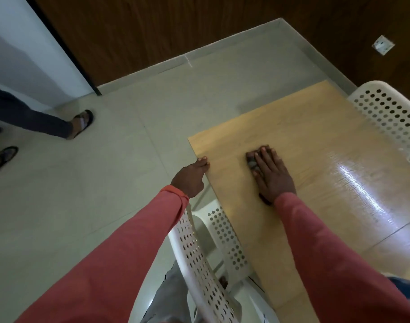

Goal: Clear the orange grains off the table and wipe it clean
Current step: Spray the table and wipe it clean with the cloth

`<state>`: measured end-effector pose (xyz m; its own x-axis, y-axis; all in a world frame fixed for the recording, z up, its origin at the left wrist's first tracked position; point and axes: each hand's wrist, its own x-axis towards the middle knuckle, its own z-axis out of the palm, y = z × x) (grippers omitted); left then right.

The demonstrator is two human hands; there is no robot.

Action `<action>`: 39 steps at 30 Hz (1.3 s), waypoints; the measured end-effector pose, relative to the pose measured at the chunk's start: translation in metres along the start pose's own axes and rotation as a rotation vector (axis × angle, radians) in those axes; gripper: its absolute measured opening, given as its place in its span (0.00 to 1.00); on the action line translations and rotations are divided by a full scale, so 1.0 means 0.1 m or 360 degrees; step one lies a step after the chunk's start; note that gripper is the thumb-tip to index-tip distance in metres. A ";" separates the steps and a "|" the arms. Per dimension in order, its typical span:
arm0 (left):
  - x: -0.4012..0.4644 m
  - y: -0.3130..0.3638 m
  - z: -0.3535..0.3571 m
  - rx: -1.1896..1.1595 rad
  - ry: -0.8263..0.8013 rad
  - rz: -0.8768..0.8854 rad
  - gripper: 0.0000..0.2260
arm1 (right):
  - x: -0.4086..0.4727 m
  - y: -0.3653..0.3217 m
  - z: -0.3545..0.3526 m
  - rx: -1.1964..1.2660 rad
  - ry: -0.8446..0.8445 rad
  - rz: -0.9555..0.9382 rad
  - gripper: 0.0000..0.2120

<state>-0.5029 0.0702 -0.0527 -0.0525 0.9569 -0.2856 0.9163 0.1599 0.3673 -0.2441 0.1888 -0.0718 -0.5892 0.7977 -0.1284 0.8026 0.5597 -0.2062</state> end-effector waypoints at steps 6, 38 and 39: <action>-0.01 0.00 -0.02 0.0017 -0.0029 0.0005 0.31 | -0.39 -0.68 0.29 -0.0063 -0.0113 -0.0546 0.28; -0.14 0.77 0.34 -0.0123 0.0115 0.0105 0.27 | -0.90 0.12 0.14 -0.0030 -0.0045 0.0306 0.34; -0.12 0.80 0.35 -0.0114 0.0099 0.0129 0.27 | -1.07 -0.08 0.22 -0.0056 -0.0102 0.0161 0.32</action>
<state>-0.4146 0.0630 -0.0509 -0.0058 0.9803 -0.1974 0.8879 0.0959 0.4500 -0.1892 0.0939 -0.0781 -0.5088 0.8352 -0.2087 0.8604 0.4854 -0.1549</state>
